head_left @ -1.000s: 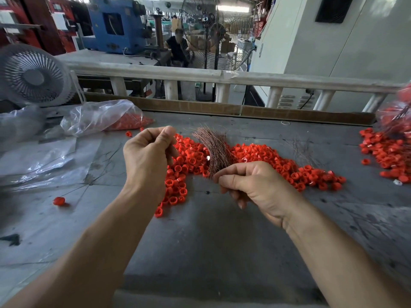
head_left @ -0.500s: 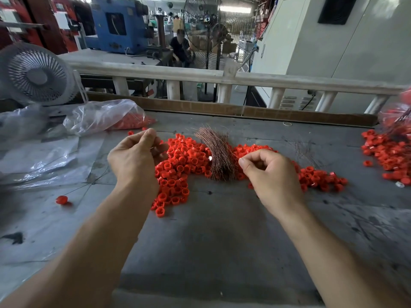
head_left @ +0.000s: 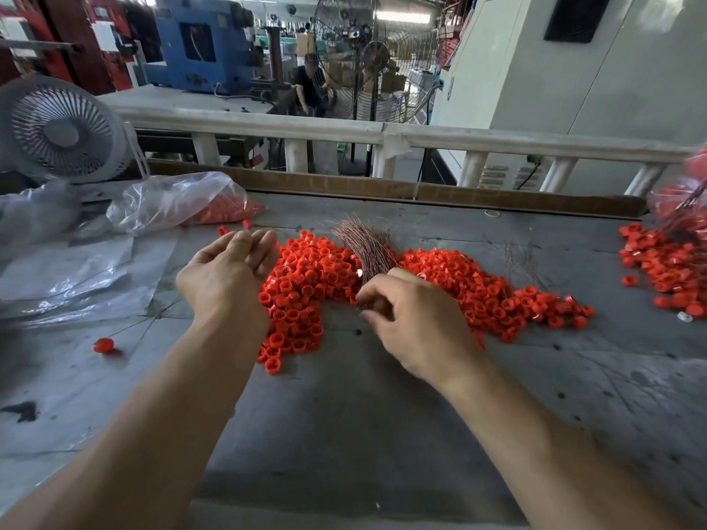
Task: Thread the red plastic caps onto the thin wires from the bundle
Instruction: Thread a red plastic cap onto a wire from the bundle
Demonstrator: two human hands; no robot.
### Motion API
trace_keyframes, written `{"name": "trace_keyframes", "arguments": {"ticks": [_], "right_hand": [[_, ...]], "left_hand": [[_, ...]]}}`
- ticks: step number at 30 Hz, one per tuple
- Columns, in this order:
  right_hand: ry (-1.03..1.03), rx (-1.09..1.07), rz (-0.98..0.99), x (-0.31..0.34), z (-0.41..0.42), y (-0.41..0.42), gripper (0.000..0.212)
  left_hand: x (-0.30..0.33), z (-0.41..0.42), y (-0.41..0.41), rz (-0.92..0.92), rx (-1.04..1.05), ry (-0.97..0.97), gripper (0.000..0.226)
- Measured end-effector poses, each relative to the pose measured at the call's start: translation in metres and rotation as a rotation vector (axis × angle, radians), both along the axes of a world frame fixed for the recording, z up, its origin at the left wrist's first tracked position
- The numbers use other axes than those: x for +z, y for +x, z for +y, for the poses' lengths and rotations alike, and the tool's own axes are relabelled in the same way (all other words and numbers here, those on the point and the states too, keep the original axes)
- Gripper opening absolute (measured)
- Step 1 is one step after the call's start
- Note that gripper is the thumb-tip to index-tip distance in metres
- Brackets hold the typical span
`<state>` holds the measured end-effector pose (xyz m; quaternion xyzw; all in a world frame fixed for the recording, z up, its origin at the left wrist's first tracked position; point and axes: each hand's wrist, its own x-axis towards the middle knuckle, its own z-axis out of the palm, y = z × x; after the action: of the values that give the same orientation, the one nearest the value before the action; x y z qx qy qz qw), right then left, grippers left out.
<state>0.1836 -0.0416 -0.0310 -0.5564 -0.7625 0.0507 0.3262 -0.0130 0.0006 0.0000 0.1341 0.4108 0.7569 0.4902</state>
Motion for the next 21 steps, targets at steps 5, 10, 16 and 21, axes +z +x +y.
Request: {"name": "trace_keyframes", "arguments": {"ticks": [5,10,16,21], "right_hand": [[0.072,0.017,-0.152,-0.003,0.002,-0.007,0.031],[0.113,-0.013,-0.165,-0.005,0.005,-0.007,0.021],[0.186,0.018,-0.031,-0.002,0.002,-0.008,0.012],[0.287,0.035,0.030,0.006,-0.002,-0.009,0.008]], "left_hand": [[-0.001,0.003,0.004,-0.004,-0.040,-0.031,0.052],[0.001,0.002,0.007,0.123,-0.071,0.018,0.087],[0.002,-0.005,0.011,0.263,-0.244,0.026,0.077],[-0.003,-0.005,0.014,0.455,-0.301,0.000,0.061]]}}
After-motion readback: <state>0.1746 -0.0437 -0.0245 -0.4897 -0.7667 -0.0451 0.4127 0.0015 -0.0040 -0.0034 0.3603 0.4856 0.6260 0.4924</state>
